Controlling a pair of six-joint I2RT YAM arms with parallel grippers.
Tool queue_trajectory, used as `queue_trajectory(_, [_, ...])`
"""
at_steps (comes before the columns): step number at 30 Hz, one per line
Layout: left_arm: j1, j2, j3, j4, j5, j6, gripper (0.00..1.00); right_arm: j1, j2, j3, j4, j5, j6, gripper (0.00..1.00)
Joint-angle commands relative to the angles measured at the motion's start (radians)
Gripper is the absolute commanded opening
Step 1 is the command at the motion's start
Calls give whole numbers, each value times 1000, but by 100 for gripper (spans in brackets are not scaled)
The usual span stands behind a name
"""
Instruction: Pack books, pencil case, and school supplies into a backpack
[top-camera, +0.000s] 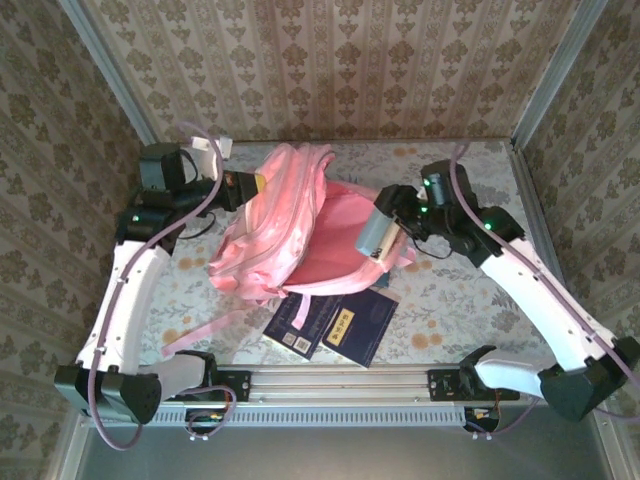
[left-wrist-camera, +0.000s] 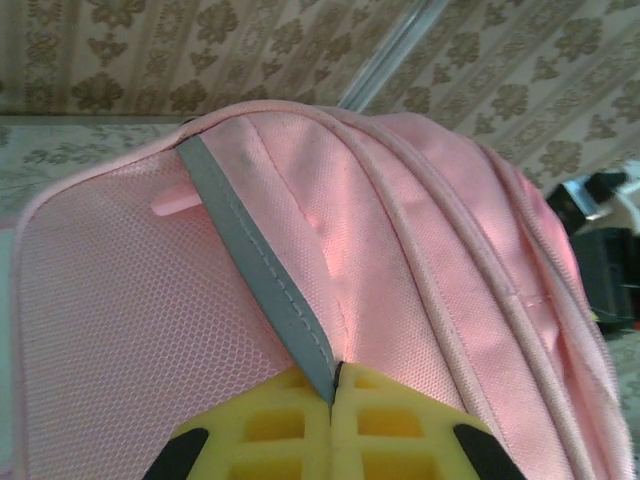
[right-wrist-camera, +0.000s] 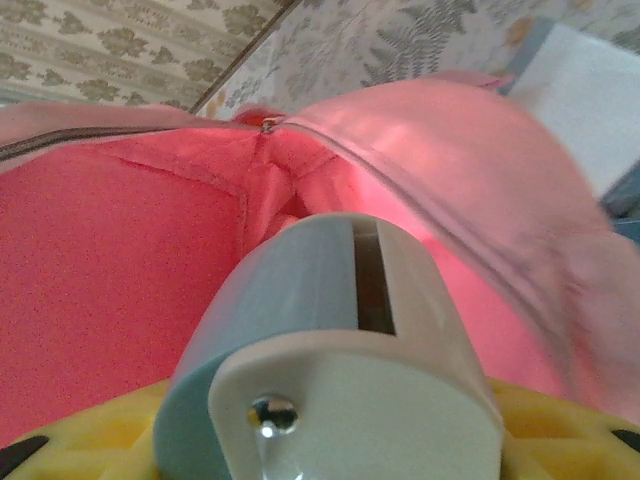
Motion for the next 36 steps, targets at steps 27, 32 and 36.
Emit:
queue_trajectory(27, [-8,60,-4,423,145,-91,0,365,721,194,590,75,474,89])
queue_trajectory(32, [-2,55,-3,415,137,-89,0,361,676,145,662,74,385,93])
queue_trajectory(36, [10,35,-13,384,97,-73,0,354,627,158,615,66,230,93])
